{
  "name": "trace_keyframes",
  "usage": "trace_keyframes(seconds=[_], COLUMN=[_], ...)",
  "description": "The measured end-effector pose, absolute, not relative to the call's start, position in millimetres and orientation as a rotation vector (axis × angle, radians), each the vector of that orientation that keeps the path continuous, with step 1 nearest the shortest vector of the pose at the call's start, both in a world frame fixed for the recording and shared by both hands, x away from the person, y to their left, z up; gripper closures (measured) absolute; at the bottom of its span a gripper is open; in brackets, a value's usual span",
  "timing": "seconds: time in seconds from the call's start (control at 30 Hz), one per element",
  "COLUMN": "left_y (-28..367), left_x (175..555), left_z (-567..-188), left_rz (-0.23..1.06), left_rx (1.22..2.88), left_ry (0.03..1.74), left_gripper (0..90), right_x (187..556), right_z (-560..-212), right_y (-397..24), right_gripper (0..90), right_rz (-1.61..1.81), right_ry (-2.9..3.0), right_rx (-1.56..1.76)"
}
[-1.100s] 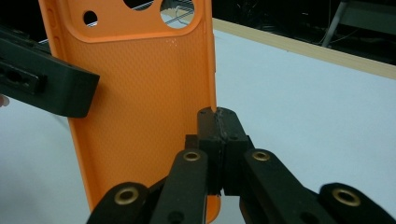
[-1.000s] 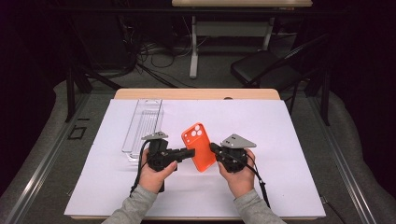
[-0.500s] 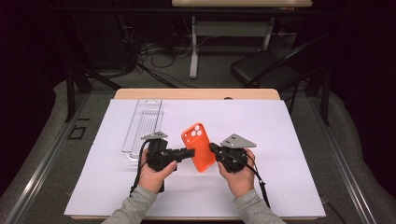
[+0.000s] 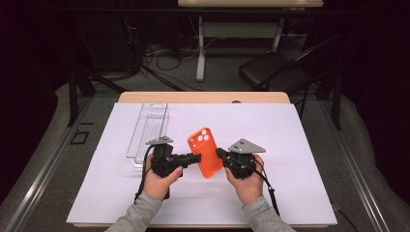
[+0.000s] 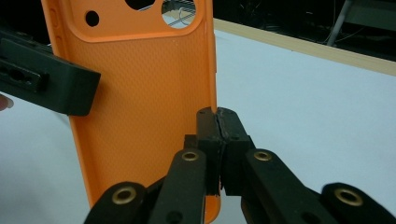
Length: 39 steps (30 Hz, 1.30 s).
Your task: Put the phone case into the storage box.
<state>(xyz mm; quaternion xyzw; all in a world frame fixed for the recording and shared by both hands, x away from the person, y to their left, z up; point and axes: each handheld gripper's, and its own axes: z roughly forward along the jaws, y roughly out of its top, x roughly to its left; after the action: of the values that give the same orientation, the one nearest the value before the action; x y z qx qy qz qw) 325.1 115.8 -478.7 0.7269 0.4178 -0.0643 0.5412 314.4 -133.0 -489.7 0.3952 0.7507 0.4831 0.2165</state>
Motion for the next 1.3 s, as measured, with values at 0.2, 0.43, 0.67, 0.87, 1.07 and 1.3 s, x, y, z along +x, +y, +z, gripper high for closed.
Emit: trace_keyframes(seconds=[0.2,0.43,0.67,0.87,1.07,1.3], left_y=[115.9,116.3,116.8,118.2,121.7,127.5], left_x=[325.2,325.4,325.8,326.7,327.7,329.8], left_z=[-478.7,-478.9,-479.1,-479.0,-477.4,-473.7], left_rz=[-0.151,-0.152,-0.153,-0.147,-0.129,-0.105], left_rx=[1.73,1.726,1.725,1.724,1.732,1.743], left_ry=[0.988,0.989,0.989,0.99,0.99,0.98], left_gripper=[80.2,80.3,80.3,80.3,80.3,80.3], right_x=[314.4,314.5,314.7,314.4,313.9,316.1], right_z=[-489.7,-489.7,-490.2,-489.9,-488.0,-485.0], right_y=[-133.0,-133.2,-133.1,-133.2,-134.5,-139.8], right_gripper=[88.1,87.2,85.7,82.9,79.3,70.9], right_rz=[1.341,1.348,1.352,1.36,1.38,1.408], right_ry=[2.081,2.078,2.076,2.076,2.073,2.084], right_rx=[1.097,1.1,1.101,1.099,1.095,1.091])
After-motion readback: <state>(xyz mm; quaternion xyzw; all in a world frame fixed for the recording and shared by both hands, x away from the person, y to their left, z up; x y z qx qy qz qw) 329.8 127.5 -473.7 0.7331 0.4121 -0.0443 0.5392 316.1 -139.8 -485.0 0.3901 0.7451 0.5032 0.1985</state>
